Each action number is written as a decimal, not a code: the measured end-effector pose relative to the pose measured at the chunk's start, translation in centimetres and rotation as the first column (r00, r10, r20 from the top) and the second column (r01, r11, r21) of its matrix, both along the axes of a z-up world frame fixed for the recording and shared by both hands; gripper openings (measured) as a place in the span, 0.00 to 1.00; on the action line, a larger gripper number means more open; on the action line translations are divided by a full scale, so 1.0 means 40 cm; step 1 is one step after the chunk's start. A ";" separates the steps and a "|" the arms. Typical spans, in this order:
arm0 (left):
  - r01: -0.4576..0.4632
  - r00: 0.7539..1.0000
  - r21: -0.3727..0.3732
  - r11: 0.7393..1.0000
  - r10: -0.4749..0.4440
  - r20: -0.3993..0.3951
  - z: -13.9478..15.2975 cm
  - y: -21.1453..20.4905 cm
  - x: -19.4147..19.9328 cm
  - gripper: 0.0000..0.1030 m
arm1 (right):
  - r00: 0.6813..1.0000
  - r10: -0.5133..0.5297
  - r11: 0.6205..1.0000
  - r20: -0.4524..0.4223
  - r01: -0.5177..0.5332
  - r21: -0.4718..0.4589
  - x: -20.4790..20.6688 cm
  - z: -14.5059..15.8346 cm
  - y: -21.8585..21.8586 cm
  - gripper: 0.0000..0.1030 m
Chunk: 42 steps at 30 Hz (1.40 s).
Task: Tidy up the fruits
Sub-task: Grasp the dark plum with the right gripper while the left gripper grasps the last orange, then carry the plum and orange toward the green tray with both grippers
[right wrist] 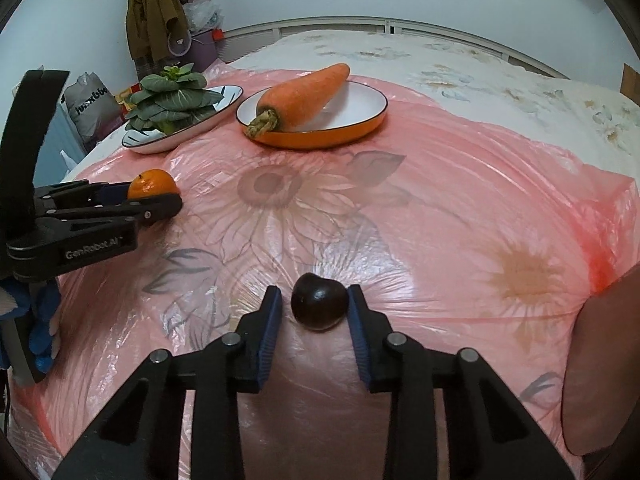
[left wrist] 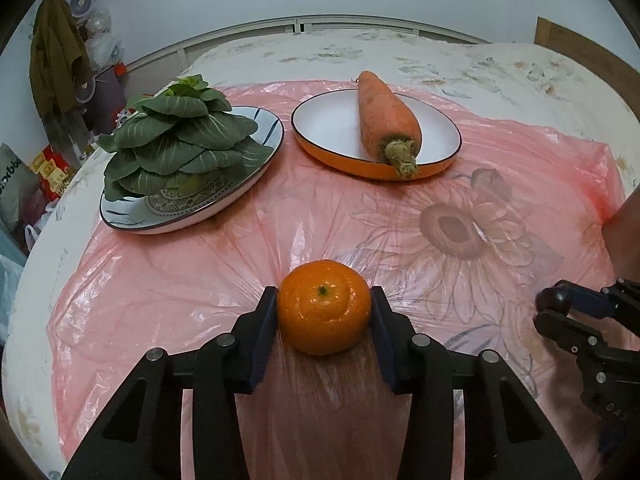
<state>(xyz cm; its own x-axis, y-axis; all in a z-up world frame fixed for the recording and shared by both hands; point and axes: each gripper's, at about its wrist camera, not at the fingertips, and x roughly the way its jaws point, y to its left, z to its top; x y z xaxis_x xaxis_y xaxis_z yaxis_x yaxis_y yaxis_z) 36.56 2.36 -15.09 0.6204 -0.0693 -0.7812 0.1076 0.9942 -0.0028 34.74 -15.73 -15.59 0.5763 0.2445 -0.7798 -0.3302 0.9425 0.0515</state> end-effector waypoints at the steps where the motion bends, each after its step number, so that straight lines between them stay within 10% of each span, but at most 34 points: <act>1: -0.002 1.000 -0.008 1.000 0.002 0.000 0.002 0.005 0.000 0.38 | 1.000 0.003 1.000 0.002 -0.003 -0.021 0.000 0.000 0.006 0.26; 10: -0.078 0.997 -0.064 0.995 0.078 0.005 0.039 0.113 -0.032 0.37 | 1.000 0.006 0.998 0.008 -0.006 -0.059 -0.014 0.020 0.029 0.20; 15: -0.119 0.992 -0.075 0.990 0.121 0.021 0.077 0.181 -0.068 0.37 | 1.000 0.022 0.999 0.010 -0.022 -0.027 -0.048 0.055 0.044 0.00; 29: -0.113 0.990 -0.082 0.990 0.119 0.078 0.183 0.222 -0.201 0.37 | 1.000 -0.015 1.000 0.022 0.015 0.017 -0.108 0.088 0.035 0.00; 30: -0.111 0.990 -0.090 0.990 0.118 0.082 0.185 0.222 -0.204 0.37 | 0.999 -0.020 1.000 0.026 0.020 0.007 -0.103 0.085 0.036 0.01; 31: -0.110 0.990 -0.093 0.990 0.117 0.084 0.188 0.222 -0.207 0.37 | 0.999 -0.020 1.000 0.026 0.020 0.000 -0.095 0.080 0.038 0.31; 33: -0.103 0.990 -0.099 0.990 0.112 0.086 0.187 0.220 -0.210 0.37 | 0.999 -0.025 0.999 0.031 0.026 -0.028 -0.080 0.070 0.044 0.59; 39: -0.093 0.991 -0.132 0.987 0.104 0.082 0.178 0.220 -0.220 0.37 | 1.000 -0.015 0.999 -0.012 0.015 -0.044 -0.029 0.035 0.062 0.59; 42: -0.090 0.992 -0.139 0.986 0.102 0.080 0.176 0.217 -0.231 0.37 | 0.999 -0.010 0.998 -0.036 0.008 -0.059 -0.022 0.016 0.070 0.35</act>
<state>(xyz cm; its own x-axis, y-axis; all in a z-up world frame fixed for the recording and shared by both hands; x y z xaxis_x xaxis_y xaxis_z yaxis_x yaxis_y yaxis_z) 27.33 11.03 -8.04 0.6942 -0.1072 -0.7117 0.0174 0.9911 -0.1322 33.87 -12.91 -14.94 0.5497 0.1928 -0.8128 -0.3205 0.9472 0.0079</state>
